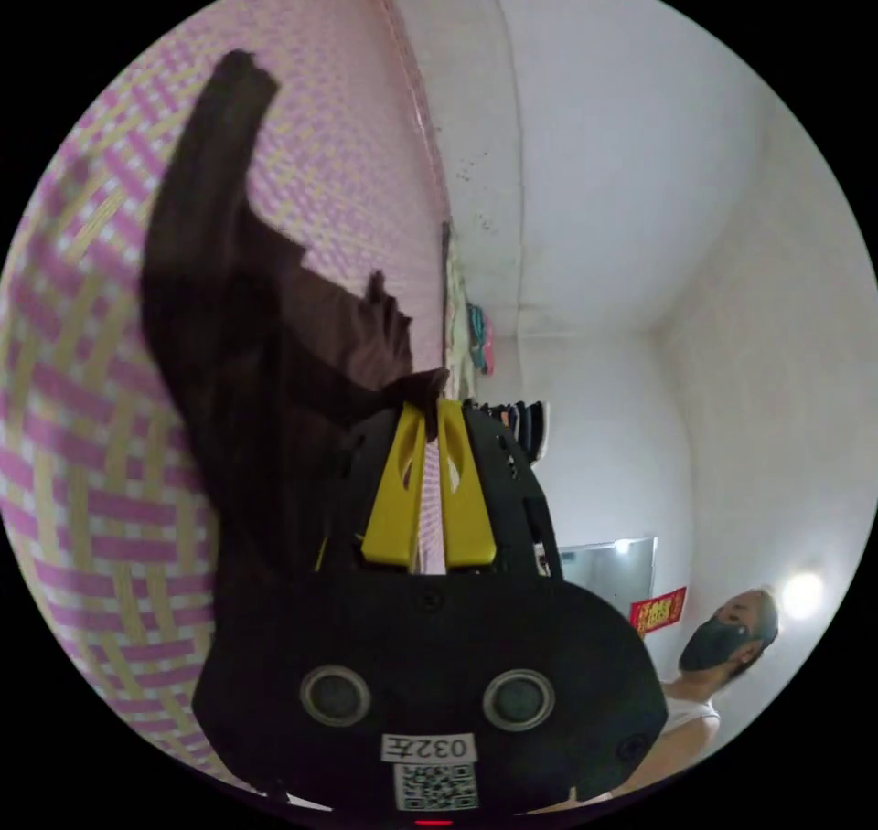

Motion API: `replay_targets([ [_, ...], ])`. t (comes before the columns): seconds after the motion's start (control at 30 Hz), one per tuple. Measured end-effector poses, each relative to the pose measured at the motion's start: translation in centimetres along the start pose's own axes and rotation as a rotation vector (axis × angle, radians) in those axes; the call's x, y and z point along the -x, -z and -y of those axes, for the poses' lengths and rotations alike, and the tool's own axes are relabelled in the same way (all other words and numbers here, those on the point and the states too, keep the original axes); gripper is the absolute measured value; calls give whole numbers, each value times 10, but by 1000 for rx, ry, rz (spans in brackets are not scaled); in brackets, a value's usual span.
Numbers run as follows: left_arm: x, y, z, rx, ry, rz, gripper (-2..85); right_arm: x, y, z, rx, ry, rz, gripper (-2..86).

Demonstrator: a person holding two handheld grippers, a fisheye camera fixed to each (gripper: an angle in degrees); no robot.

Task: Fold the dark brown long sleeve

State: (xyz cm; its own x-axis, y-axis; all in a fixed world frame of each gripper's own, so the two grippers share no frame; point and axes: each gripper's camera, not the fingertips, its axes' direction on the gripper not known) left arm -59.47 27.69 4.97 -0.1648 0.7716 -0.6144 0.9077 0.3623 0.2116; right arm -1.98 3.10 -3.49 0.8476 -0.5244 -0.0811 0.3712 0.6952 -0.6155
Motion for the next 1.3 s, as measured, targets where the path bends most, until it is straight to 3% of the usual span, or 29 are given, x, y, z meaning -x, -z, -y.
replay_targets([
  [0.17,-152,-60,16,331,-243,-33,-16,-17,1,37,22,30,104,-4],
  [0.33,-293,-152,-118,671,-575,84,-17,-42,2,96,71,87,178,15],
  [0.47,-270,-220,-249,797,-598,232,-17,-62,1,148,114,109,176,36],
  [0.57,-184,-276,-325,916,-423,405,-17,-72,-13,202,168,125,215,55],
  [0.63,-142,-289,-358,869,-363,546,-16,-69,-31,252,232,159,236,73],
  [0.8,-141,-281,-391,739,-325,540,-17,-58,-68,342,349,176,227,111],
  [0.97,-156,-276,-415,684,-329,563,-17,-53,-76,401,329,169,130,97],
  [1.13,-189,-242,-409,554,-323,455,-16,-38,-96,448,420,193,122,80],
  [1.3,-229,-194,-391,408,-348,337,-16,-6,-93,479,473,248,240,-2],
])
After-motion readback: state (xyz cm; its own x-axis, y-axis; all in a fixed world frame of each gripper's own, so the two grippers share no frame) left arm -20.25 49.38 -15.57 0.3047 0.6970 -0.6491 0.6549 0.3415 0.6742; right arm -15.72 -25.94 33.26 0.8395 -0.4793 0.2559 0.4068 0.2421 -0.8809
